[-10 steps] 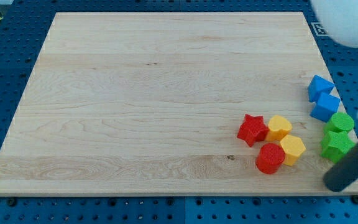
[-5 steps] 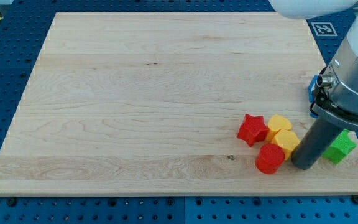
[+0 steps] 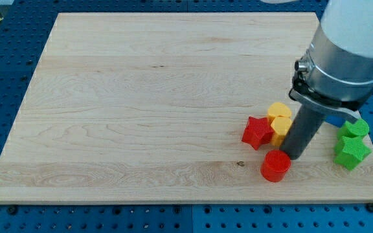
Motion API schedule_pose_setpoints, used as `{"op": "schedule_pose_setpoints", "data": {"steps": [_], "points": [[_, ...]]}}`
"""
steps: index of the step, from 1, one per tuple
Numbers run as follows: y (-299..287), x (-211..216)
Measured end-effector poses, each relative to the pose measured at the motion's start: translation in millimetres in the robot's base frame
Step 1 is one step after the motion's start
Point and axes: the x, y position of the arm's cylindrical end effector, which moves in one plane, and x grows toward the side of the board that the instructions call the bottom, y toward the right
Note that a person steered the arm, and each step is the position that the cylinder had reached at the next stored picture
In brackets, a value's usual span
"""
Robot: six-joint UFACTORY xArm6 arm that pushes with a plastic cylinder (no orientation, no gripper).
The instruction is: Place the heart above the triangle
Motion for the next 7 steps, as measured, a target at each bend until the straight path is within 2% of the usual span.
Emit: {"op": "schedule_pose_setpoints", "data": {"steps": [2, 6, 7], "points": [[-13.0, -5.6], [-39.9, -51.3], [-33.0, -49.3]]}}
